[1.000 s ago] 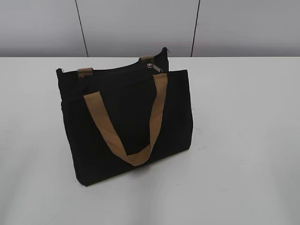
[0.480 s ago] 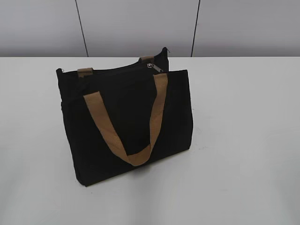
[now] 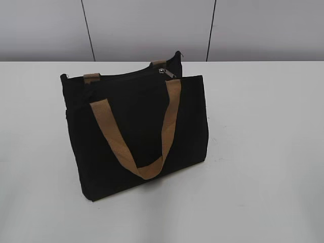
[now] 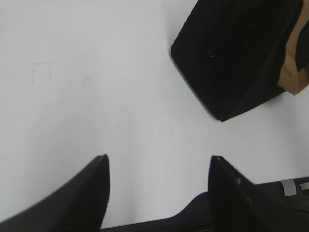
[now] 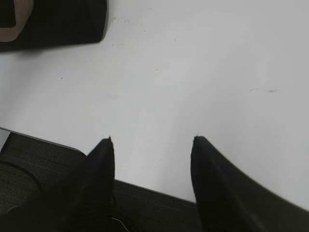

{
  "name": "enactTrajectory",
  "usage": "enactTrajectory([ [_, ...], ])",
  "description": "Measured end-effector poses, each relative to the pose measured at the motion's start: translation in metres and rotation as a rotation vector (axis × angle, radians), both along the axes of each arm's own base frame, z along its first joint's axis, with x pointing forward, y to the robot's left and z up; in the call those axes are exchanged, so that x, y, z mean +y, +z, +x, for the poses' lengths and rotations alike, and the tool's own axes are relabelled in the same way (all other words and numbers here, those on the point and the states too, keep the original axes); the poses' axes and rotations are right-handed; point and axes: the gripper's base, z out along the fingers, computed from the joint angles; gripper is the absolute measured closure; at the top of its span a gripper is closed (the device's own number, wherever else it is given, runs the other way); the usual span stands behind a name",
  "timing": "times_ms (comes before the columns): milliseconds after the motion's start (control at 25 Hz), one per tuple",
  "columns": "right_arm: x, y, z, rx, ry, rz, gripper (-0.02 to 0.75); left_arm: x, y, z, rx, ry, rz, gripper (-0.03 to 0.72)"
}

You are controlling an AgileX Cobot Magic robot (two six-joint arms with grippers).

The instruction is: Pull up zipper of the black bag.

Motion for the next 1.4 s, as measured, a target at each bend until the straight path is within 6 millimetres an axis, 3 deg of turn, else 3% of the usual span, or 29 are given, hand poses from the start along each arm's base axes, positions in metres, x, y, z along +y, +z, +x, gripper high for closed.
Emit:
enactTrajectory([
  [640, 0.000, 0.000, -0.001, -0.005, 0.000, 0.001, 0.337, 0.001, 0.000, -0.001, -0.004, 0.016, 0.000, 0.207],
  [1400, -0.003, 0.001, -0.024, -0.172, -0.243, 0.038, 0.337, 0.010, 0.003, -0.041, -0.258, 0.220, -0.044, 0.207],
])
